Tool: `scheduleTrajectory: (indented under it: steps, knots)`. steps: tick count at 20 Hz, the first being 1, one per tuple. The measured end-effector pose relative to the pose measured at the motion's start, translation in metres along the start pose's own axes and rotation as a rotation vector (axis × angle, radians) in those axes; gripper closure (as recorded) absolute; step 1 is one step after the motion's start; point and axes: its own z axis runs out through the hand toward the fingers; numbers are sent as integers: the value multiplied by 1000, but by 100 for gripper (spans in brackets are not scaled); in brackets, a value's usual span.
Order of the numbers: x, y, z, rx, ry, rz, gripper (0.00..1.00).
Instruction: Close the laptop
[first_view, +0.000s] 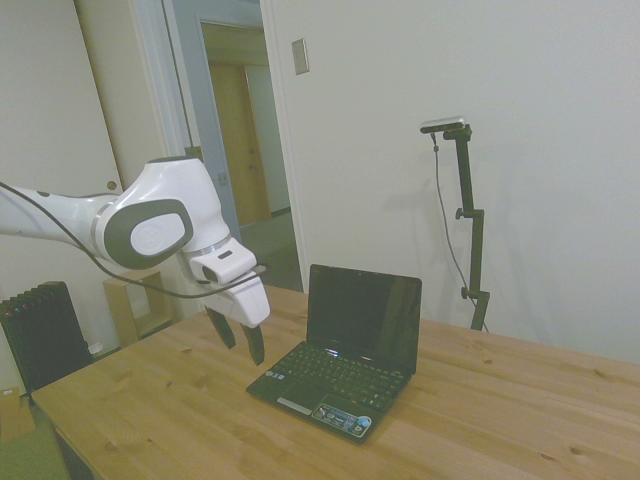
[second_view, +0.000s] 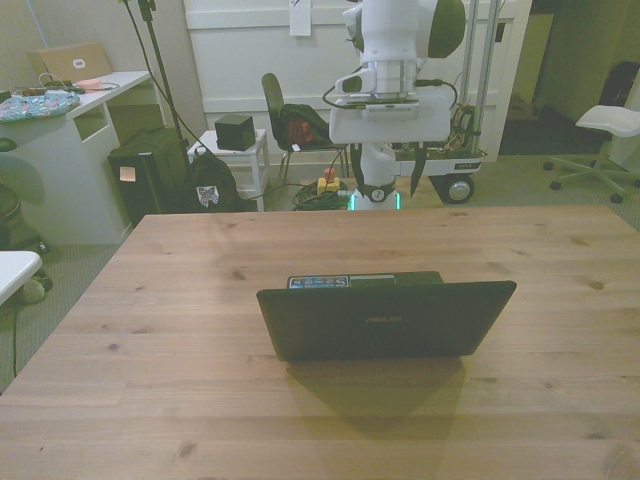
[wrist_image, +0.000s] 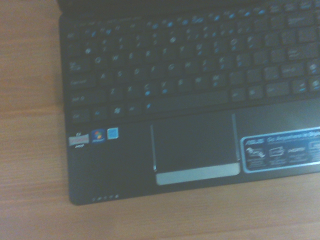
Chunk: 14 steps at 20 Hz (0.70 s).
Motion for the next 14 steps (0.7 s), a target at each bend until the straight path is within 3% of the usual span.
scheduleTrajectory:
  steps: [14]
  knots:
    - [141,-42,-42,-29,16,75,0]
